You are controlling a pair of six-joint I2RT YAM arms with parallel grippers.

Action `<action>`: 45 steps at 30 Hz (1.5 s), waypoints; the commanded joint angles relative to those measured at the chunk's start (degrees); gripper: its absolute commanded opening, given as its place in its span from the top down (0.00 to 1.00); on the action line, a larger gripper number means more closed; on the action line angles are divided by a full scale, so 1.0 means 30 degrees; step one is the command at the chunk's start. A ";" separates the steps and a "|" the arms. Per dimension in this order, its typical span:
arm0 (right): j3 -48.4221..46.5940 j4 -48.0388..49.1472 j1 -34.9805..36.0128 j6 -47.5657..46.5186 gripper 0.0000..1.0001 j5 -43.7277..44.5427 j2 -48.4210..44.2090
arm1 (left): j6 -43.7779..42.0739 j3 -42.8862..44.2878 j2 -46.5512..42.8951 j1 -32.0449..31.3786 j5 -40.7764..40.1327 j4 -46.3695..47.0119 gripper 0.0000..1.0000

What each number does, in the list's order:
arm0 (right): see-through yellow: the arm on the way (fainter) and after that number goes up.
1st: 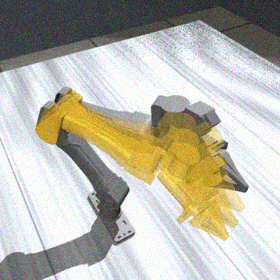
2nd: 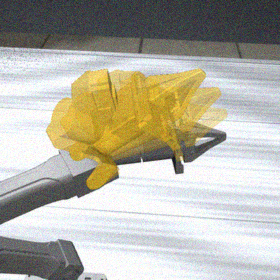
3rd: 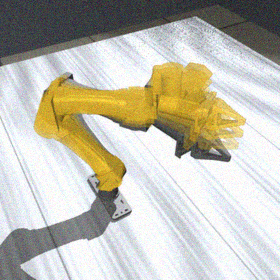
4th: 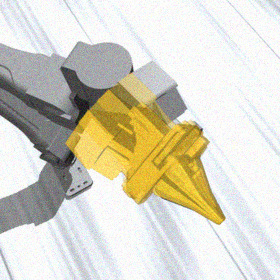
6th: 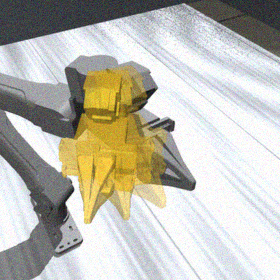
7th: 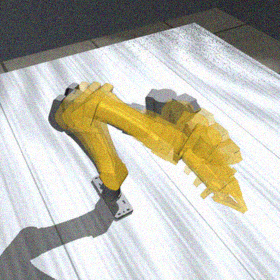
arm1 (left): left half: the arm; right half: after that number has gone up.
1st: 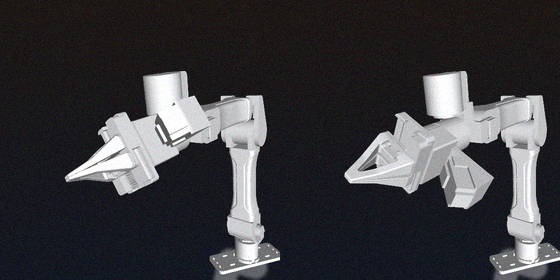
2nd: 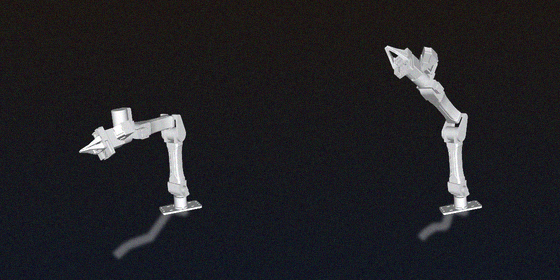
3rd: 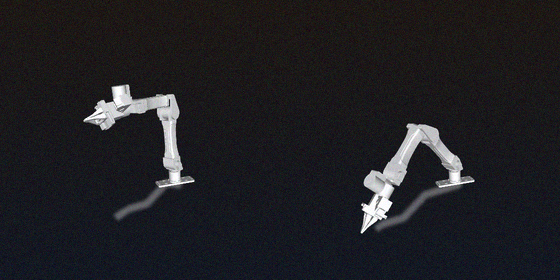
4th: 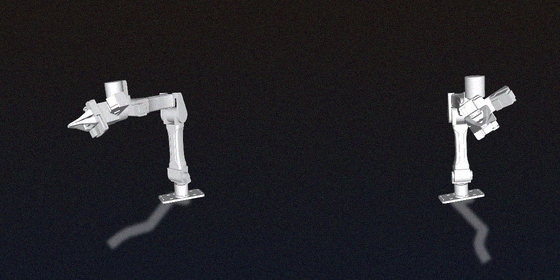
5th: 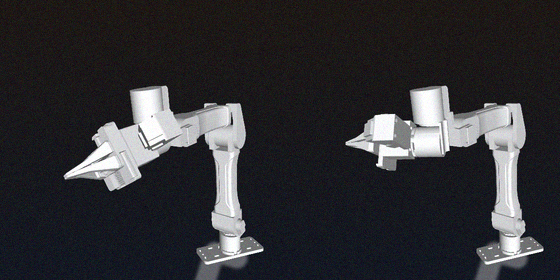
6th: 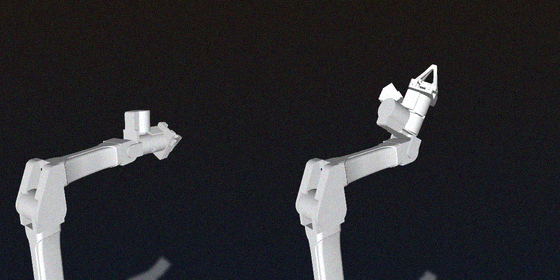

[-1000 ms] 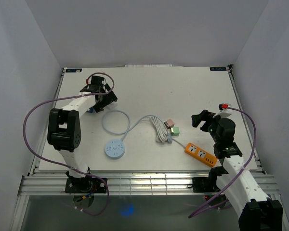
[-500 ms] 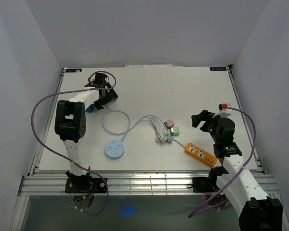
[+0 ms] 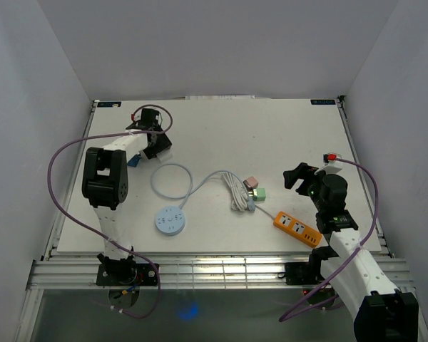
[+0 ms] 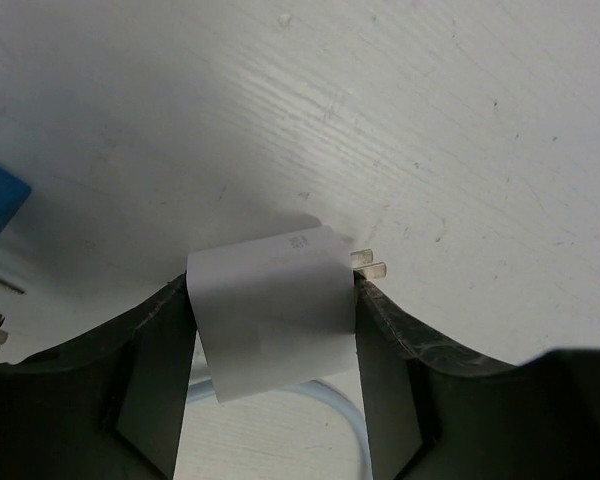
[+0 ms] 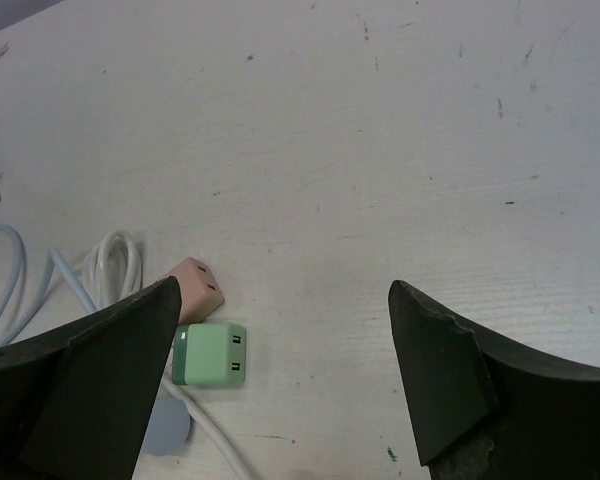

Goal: Insert the plug

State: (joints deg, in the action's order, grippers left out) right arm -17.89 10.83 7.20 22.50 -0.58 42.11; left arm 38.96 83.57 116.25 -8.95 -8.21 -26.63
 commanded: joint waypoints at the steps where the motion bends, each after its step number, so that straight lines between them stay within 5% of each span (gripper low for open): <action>1: -0.0248 0.0726 0.0002 0.0087 0.11 -0.0041 0.0056 | -0.0125 -0.1341 -0.2125 0.0083 0.0508 0.0967 0.56; 8: -0.0365 0.1135 0.0031 -0.0439 0.09 -0.1327 0.0319 | -0.0125 -0.2982 -0.5580 -0.0034 0.1562 0.1347 0.60; 16: -0.1973 0.0873 0.0323 -0.0675 0.04 -0.6160 0.2075 | -0.0066 -0.6465 -1.0675 -0.0794 0.5485 0.3632 0.57; 24: -0.4082 0.2130 0.3572 0.1431 0.00 -0.7748 0.4212 | 0.0753 -0.9016 -1.3811 -0.3341 0.6252 0.6149 0.56; 33: -0.5959 0.4591 0.7936 0.2665 0.03 -0.6372 0.7524 | 0.2887 -1.1418 -1.4842 -0.5804 0.5374 1.0193 0.54; 45: -0.7512 0.7992 0.9405 0.4043 0.03 -0.6224 1.0719 | 0.4181 -1.1334 -1.3730 -0.8354 0.3615 1.2217 0.53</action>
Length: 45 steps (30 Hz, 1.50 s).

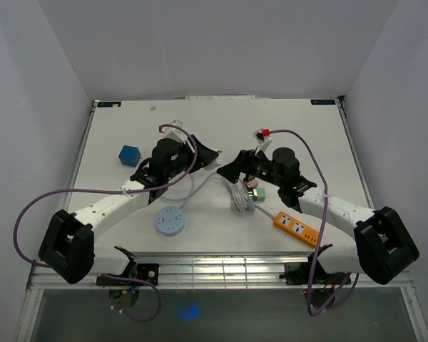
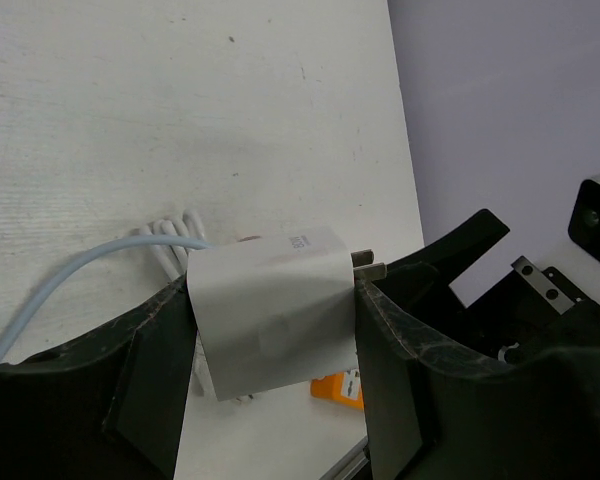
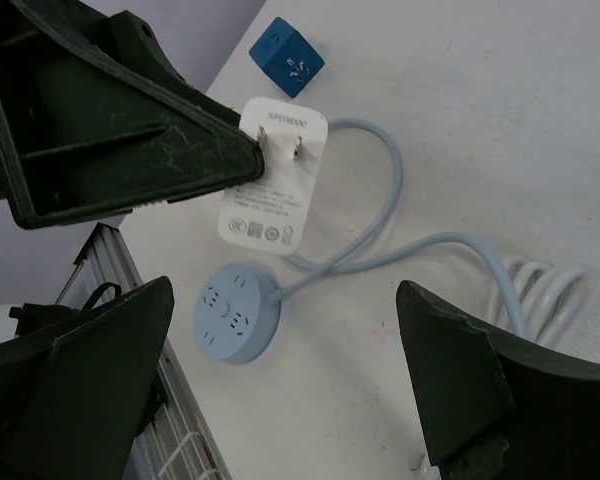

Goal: Insert the plug

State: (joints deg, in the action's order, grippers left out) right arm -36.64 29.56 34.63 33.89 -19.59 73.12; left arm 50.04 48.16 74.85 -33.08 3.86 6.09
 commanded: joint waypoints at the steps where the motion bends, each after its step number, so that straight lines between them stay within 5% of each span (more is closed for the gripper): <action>1: -0.1378 0.1690 0.0321 0.0189 0.03 0.0261 0.0498 | 0.0516 0.0586 0.0128 -0.0485 -0.0407 0.1340 0.52; 25: -0.1469 0.3473 0.0731 -0.0251 0.25 0.2634 0.1877 | 0.2303 0.1261 0.0245 -0.1190 0.0120 0.0696 0.50; 34: -0.0941 0.4558 0.0790 -0.0251 0.70 0.2430 0.2169 | 0.3417 0.0850 0.0392 -0.1190 0.0852 0.1135 0.48; 38: -0.0501 0.5028 0.0790 -0.0426 0.89 0.2255 0.1848 | 0.3389 0.1258 0.0363 -0.1190 0.0911 0.0171 0.28; 42: -0.0091 0.4970 0.0790 -0.0544 0.92 0.2137 0.1408 | 0.2045 0.2982 0.0450 -0.1103 0.0969 -0.1934 0.02; 45: 0.0231 0.4737 0.0790 -0.0515 0.92 0.2166 0.0881 | 0.1514 0.3516 0.0305 -0.0695 0.1261 -0.3023 0.02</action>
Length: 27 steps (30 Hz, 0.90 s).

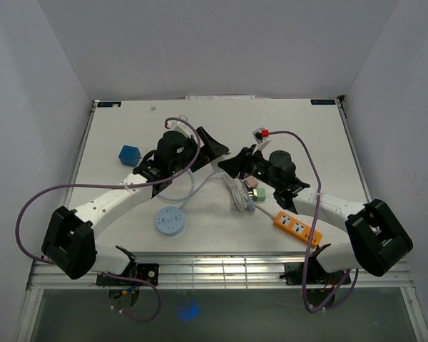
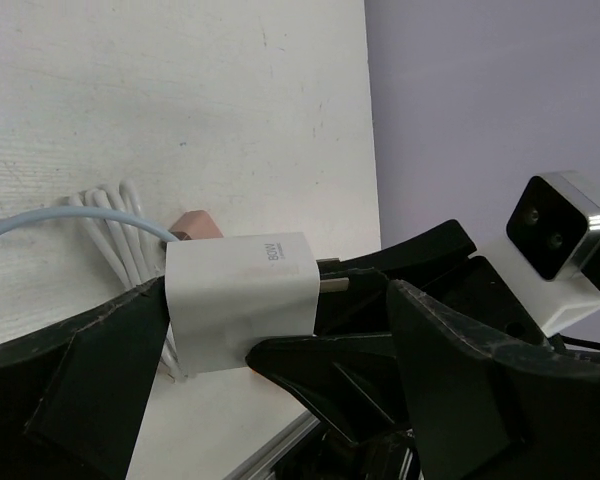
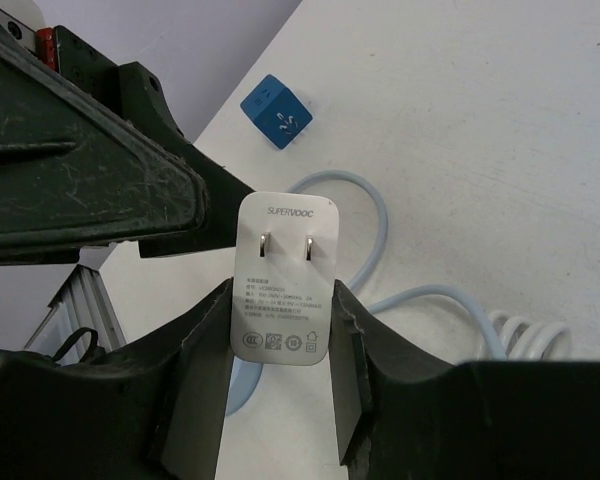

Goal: Insert the plug

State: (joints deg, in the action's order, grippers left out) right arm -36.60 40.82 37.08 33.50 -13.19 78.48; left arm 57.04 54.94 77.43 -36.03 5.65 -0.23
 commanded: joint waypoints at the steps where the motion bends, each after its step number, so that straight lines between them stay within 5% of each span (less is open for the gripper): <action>1: 0.0275 0.0868 -0.0055 -0.0355 0.92 0.0032 -0.1166 | -0.0877 0.1055 -0.0730 0.0466 0.1159 -0.0775 0.02; 9: 0.0452 0.0574 -0.0904 0.1984 0.92 -0.1285 -0.2778 | -0.0877 -0.2196 -0.3219 0.3043 0.5702 0.3790 0.02; 18: -0.0279 0.1334 -0.1842 0.5237 0.92 -0.3628 -0.4070 | -0.0028 -0.5127 -0.4422 0.3514 0.9478 1.0237 0.04; 27: -0.0896 0.6365 -0.1930 0.9427 0.92 -0.6178 -0.2899 | 0.0470 -0.4808 -0.4453 0.3514 1.0333 1.2556 0.10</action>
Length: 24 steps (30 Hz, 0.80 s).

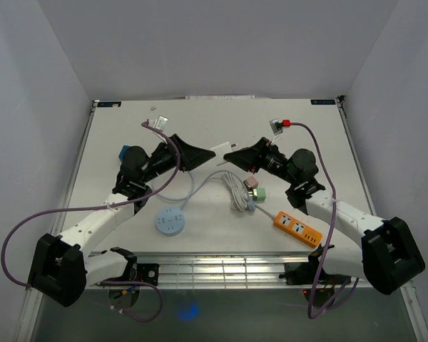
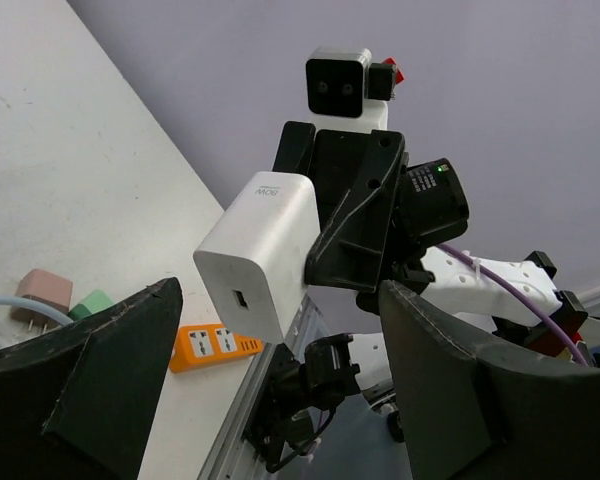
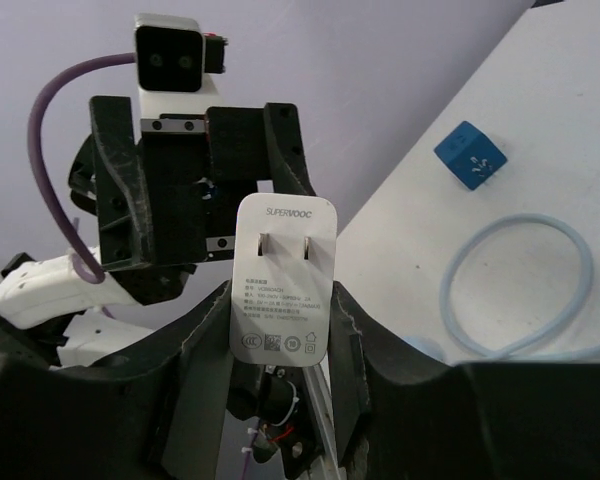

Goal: Insert the plug

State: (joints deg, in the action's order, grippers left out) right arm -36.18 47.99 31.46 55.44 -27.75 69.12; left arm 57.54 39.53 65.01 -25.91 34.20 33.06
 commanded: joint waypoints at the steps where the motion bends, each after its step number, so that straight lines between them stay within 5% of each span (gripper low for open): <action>1: -0.1034 0.4333 -0.0087 0.2348 0.92 -0.1414 0.0424 | 0.0390 0.0475 -0.0140 0.0141 0.0963 0.1490 0.10; 8: -0.1152 0.5360 -0.0058 0.3111 0.92 -0.1883 0.0923 | 0.1473 0.0271 0.0681 0.0141 0.1198 0.2807 0.15; 12: -0.1064 0.6035 -0.0058 0.3522 0.92 -0.2030 0.1275 | 0.2498 0.0212 0.1267 0.0112 0.1579 0.4533 0.27; 24: -0.0625 0.7031 -0.0058 0.3756 0.92 -0.1796 0.2125 | 0.2530 0.0037 0.1532 -0.0502 0.1463 0.5415 0.43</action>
State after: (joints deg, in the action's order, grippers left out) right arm -36.75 64.01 31.46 66.08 -33.41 75.26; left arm 64.95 39.53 70.08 -26.37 37.78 45.93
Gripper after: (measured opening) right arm 0.430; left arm 0.577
